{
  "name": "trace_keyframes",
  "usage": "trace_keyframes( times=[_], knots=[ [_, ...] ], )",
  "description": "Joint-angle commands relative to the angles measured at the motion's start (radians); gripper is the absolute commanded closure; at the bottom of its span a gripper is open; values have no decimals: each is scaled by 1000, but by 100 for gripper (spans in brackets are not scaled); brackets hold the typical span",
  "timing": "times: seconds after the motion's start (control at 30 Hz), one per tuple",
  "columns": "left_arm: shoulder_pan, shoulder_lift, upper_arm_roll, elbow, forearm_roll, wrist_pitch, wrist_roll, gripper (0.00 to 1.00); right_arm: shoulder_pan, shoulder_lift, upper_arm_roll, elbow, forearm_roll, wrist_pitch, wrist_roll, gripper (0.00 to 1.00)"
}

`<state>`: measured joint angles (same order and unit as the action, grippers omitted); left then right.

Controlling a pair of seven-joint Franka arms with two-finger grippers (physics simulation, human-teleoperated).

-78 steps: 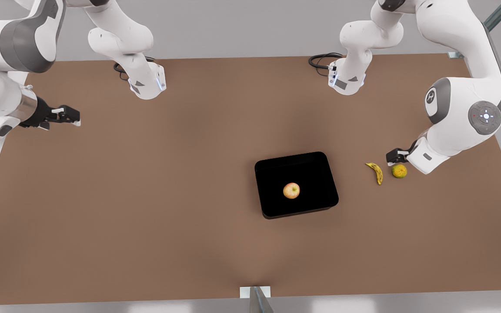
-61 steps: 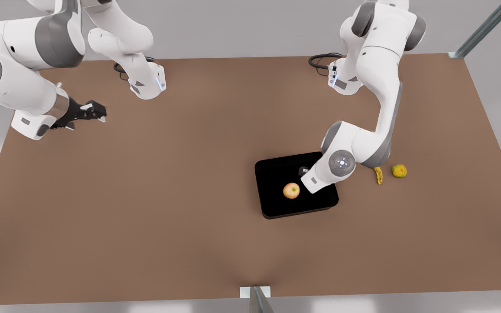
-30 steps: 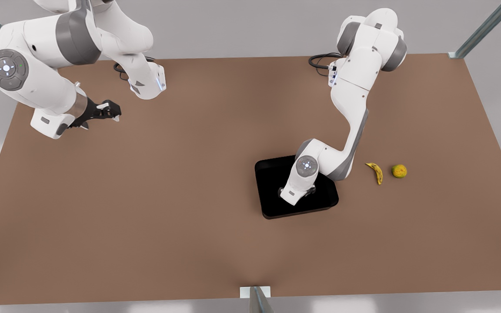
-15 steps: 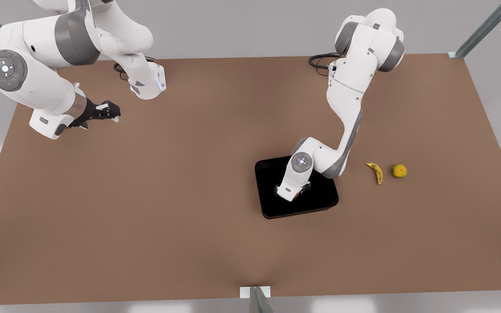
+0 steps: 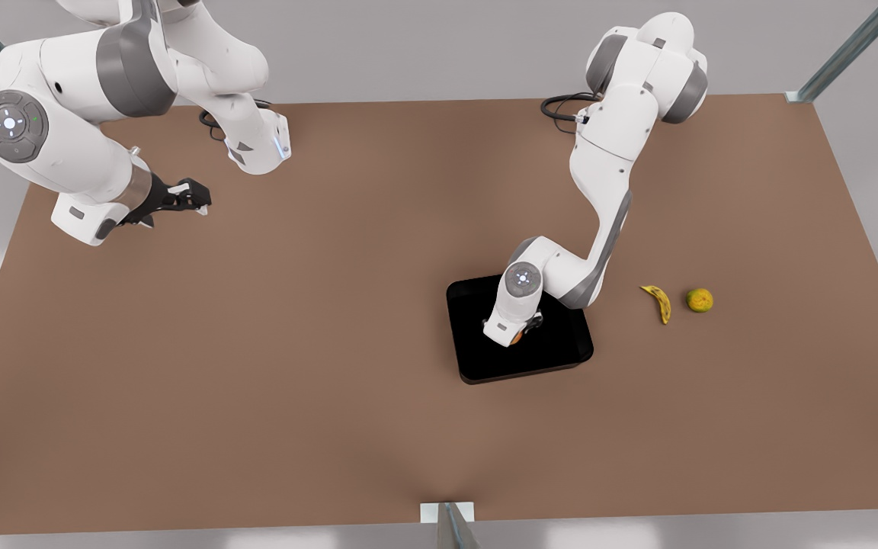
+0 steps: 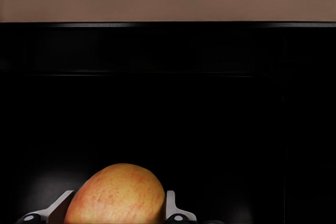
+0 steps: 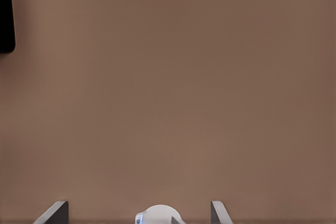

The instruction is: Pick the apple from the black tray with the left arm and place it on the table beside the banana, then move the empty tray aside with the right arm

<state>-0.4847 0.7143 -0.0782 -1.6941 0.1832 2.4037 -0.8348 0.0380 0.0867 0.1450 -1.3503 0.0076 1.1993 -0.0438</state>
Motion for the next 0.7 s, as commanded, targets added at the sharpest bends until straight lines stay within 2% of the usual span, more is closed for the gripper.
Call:
trace_keyframes(
  times=[0.0, 0.07, 0.13, 0.27, 0.33, 0.43, 0.53, 0.57, 0.67],
  knots=[
    [0, -1, 0, 1, 2, -5, -32, 19, 0, -1, 1, 0, 0, 0, 4, 0],
    [2, -19, 2, 2, 4, -29, -24, 19, 0, -1, 1, 0, 0, -1, 4, 0],
    [9, -67, 3, 17, -1, -173, 52, 19, 0, -2, 1, 0, 0, 0, 5, 0],
    [51, -84, 9, 162, -16, -529, 301, 19, 19, -1, 15, 0, 3, 0, 34, 0],
    [127, -131, 8, 163, -24, -626, 462, 19, 167, 47, 27, 37, 6, 46, 341, 0],
    [259, -185, 11, 220, -37, -819, 744, 19, 278, 137, 56, 82, 48, 177, 680, 0],
    [406, -191, 12, 261, -27, -880, 983, 19, 379, 254, 67, 89, 51, 267, 777, 0],
    [448, -179, 11, 263, -24, -874, 1037, 19, 393, 298, 70, 89, 51, 362, 837, 0],
    [525, -84, 15, 263, -22, -755, 1106, 18, 396, 407, 65, 89, 51, 499, 906, 0]
  ],
)
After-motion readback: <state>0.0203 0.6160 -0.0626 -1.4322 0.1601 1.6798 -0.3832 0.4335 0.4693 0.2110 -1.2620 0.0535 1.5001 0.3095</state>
